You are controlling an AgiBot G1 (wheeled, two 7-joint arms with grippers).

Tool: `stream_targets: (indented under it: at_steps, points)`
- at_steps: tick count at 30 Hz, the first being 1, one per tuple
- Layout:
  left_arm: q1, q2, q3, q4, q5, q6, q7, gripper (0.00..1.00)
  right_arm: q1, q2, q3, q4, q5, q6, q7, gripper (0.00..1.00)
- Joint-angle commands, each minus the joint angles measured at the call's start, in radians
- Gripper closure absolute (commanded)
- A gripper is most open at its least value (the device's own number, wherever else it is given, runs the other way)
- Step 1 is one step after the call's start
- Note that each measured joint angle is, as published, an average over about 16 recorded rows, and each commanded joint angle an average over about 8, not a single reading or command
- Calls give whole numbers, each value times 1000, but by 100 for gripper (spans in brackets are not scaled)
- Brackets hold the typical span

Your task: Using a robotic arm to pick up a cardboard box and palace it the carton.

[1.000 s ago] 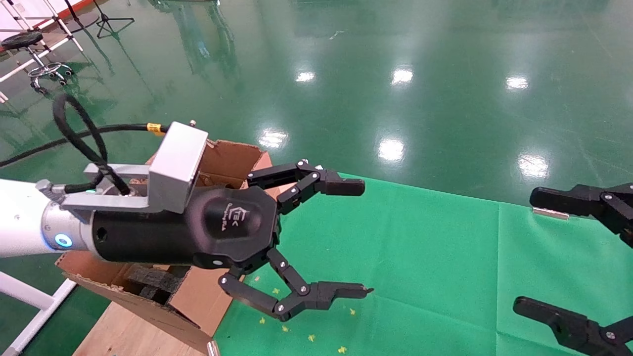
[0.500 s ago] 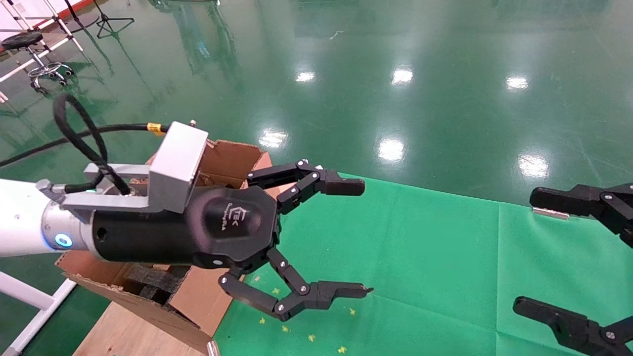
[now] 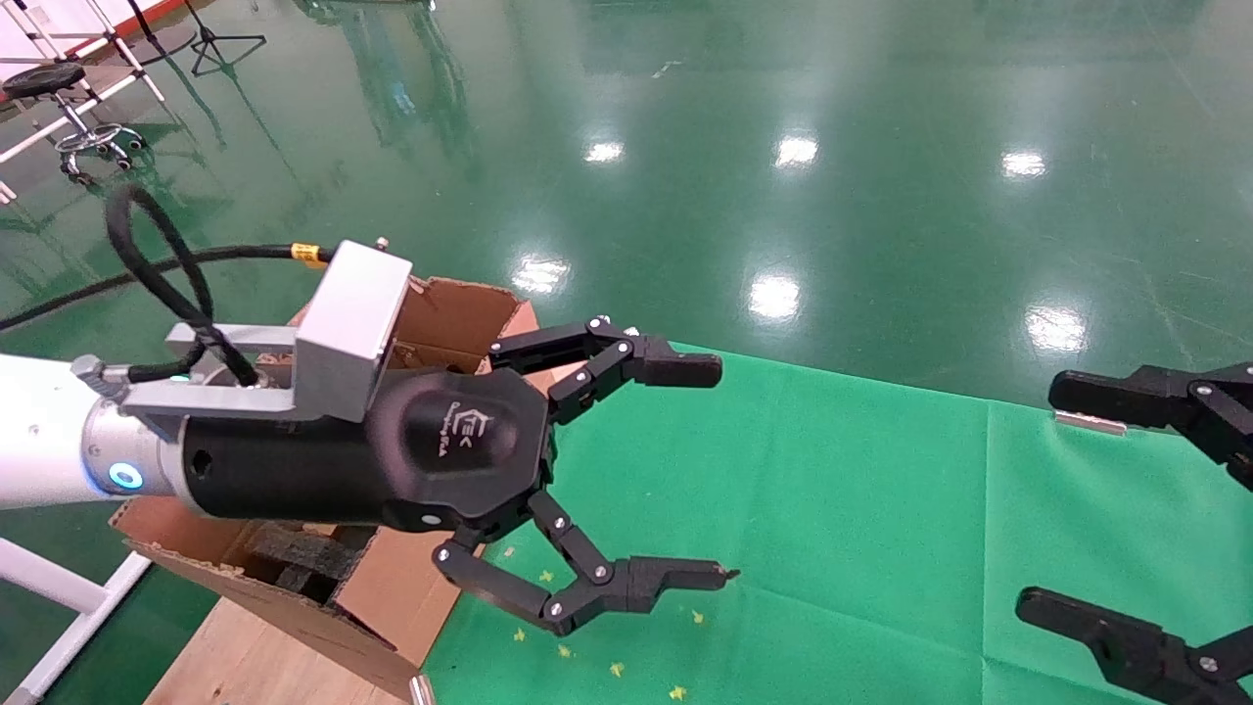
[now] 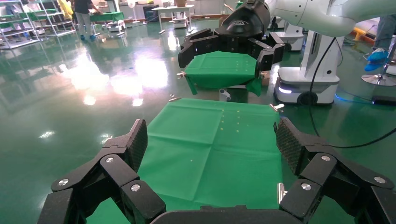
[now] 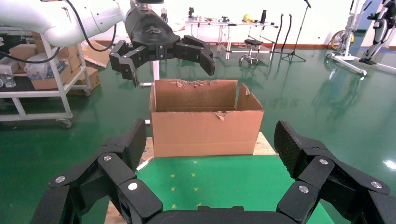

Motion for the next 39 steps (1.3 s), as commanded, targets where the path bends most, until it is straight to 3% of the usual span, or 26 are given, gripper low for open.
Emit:
stream_targets:
  at_steps: [1,39]
  points:
    - [0,0,0,0,0,0,0,0,0,0,0,0,0,0,0,0]
    - [0,0,0,0,0,0,0,0,0,0,0,0,0,0,0,0]
